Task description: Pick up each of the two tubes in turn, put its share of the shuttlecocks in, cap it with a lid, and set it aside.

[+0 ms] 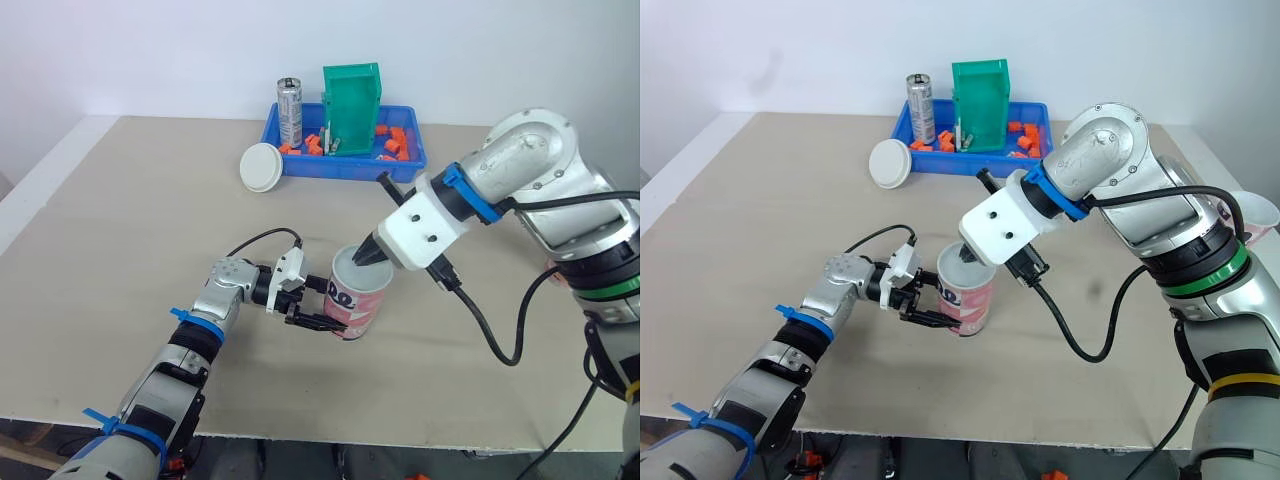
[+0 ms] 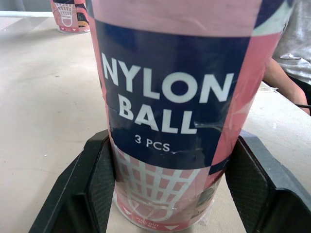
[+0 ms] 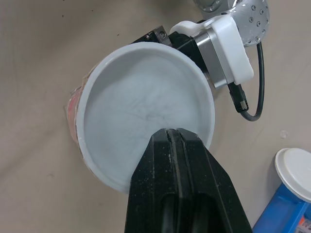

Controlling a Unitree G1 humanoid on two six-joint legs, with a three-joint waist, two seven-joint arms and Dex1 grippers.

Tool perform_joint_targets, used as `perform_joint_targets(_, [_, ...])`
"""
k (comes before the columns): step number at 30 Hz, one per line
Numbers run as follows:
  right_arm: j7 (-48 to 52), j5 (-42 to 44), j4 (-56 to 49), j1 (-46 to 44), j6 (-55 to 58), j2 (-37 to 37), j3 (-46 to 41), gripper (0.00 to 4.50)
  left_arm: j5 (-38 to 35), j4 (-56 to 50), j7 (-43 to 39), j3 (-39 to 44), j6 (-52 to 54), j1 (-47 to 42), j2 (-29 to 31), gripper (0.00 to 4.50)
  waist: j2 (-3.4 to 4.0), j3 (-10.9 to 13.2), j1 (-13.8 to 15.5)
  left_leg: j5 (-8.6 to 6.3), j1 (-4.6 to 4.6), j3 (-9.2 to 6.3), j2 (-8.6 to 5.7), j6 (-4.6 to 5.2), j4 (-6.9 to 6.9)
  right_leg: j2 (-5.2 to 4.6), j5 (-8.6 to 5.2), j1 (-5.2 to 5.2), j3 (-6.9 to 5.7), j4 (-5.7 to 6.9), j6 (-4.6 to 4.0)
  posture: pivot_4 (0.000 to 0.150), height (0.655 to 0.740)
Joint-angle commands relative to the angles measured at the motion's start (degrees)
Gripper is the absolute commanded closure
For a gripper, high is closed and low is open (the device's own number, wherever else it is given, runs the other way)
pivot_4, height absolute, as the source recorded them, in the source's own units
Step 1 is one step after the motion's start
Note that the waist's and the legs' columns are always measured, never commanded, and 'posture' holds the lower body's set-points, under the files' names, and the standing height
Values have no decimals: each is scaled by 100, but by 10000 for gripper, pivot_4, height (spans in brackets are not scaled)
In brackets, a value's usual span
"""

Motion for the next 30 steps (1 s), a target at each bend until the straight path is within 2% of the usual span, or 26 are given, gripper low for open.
perform_joint_targets(1, [219,-239,-34,174,-133,-64,308,44760,143,25,66,28,61,62,130,14181,-6,-4,0,0,0,0,0,0,0,0,0,0,0,0,0,1500,7362])
perform_joint_targets(3, [183,-128,22,222,-86,119,0,44760,147,22,61,29,62,64,127,14181,-12,-8,0,0,0,1,1,0,0,0,0,0,0,0,0,1500,7362])
perform_joint_targets(7, [105,679,157,-11,858,377,-819,44760,154,10,61,36,56,63,112,14181,-14,-8,-3,0,0,2,2,0,-1,-1,4,-2,0,1,-5,1500,7362])
perform_joint_targets(9, [93,1094,170,-50,1378,236,-1255,37753,151,-4,63,45,58,66,108,14181,-14,-5,0,0,-6,0,2,0,0,0,4,-5,-1,1,-5,1500,7362])
perform_joint_targets(10, [100,1257,125,-12,1566,127,-1444,36365,151,-10,64,47,57,70,107,14181,-16,-3,2,0,-9,-1,2,1,0,0,3,-5,-1,1,-4,1500,7362])
perform_joint_targets(12, [35,1613,-59,138,1995,-92,-1859,28253,147,-38,59,47,60,85,110,14181,-17,0,16,0,-15,-2,0,0,-1,-2,-2,-5,-1,-1,0,1500,7362])
perform_joint_targets(15, [-229,2193,-337,496,2716,-424,-2581,11436,121,-104,33,48,94,84,100,14181,-18,0,18,-4,-15,-5,-1,-5,-8,-3,-11,-3,-2,-3,7,1500,7362])
perform_joint_targets(16, [-286,2307,-446,655,2878,-520,-2747,9097,110,-128,20,52,106,79,101,14181,-18,0,19,-4,-15,-6,-1,-5,-11,-2,-11,-3,-3,-3,10,1500,7362])
perform_joint_targets(18, [-525,2436,-661,1087,3209,-697,-3036,337,99,-156,6,52,134,54,90,14181,-18,0,20,-4,-15,-9,-2,-5,-14,-1,-12,-4,-6,-2,13,1500,7362])
perform_joint_targets(24, [-1372,2595,-1378,2894,3764,-939,-3851,337,67,-240,-70,49,244,30,109,14181,-19,1,18,-4,-15,-5,-4,-5,-11,-3,-17,-3,-1,-3,8,1500,7362])
perform_joint_targets(26, [-1632,2723,-1626,3331,3916,-886,-4076,0,29,-271,-102,72,375,5,140,8335,-15,2,14,-4,-15,-1,-5,-5,-11,-3,-14,-6,5,-3,14,1500,7362])
perform_joint_targets(27, [-1788,2701,-1726,3612,3930,-852,-4179,0,-20,-319,-172,86,475,-15,167,6802,-16,2,14,-4,-15,-1,-5,-5,-13,-3,-12,-6,5,-3,17,1500,7362])
perform_joint_targets(28, [-1928,2715,-1799,3802,3956,-812,-4264,0,-60,-368,-224,99,570,-36,190,2097,-19,4,16,-4,-15,-4,-5,-5,-13,0,-8,-4,3,-3,26,1500,7362])
perform_joint_targets(30, [-2225,2701,-1957,4197,3941,-693,-4410,0,-139,-472,-217,207,610,-120,229,653,-20,4,17,-4,-18,-12,-4,-5,-13,5,-9,-5,0,-2,28,1500,7362])
